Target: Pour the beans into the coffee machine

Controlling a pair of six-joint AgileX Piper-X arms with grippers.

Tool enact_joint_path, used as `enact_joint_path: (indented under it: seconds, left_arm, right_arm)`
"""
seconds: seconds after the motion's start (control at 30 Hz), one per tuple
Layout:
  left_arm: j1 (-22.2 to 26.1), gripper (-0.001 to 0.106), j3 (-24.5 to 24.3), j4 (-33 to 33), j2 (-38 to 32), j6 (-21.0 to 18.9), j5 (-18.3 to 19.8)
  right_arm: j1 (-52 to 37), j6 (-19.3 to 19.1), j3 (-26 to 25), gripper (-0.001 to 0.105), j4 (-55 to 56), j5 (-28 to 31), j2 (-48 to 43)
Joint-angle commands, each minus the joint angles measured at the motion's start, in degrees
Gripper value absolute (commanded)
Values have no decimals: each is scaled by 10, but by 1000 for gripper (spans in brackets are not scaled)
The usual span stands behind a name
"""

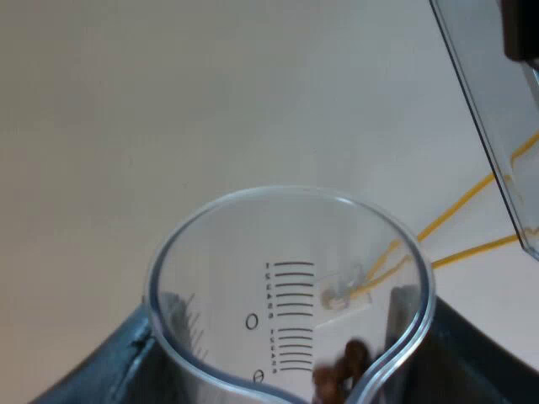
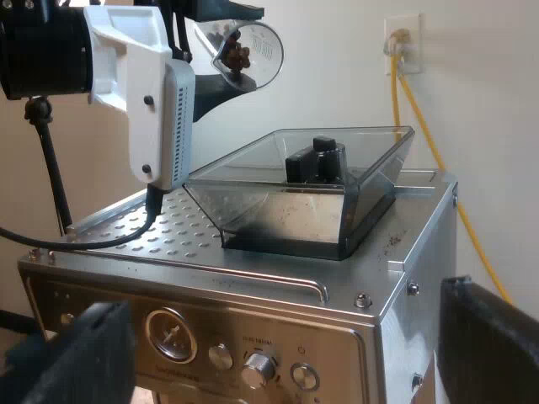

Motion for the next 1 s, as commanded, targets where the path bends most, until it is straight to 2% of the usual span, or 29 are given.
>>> enact_joint_path:
  seconds: [0.03,0.63,1.0]
  left_arm:
    - [-2,26,-4,-10,-6,48,-9]
    - [-2,26,-4,-10,-6,147,-6]
    - [-2,26,-4,-10,-6,159,-6]
  right_arm:
    - [2,-1,-3,79,-8,-4,-3]
    - [2,-1,-3,79,-8,-4,-3]
    - [2,-1,-3,79,-8,-4,-3]
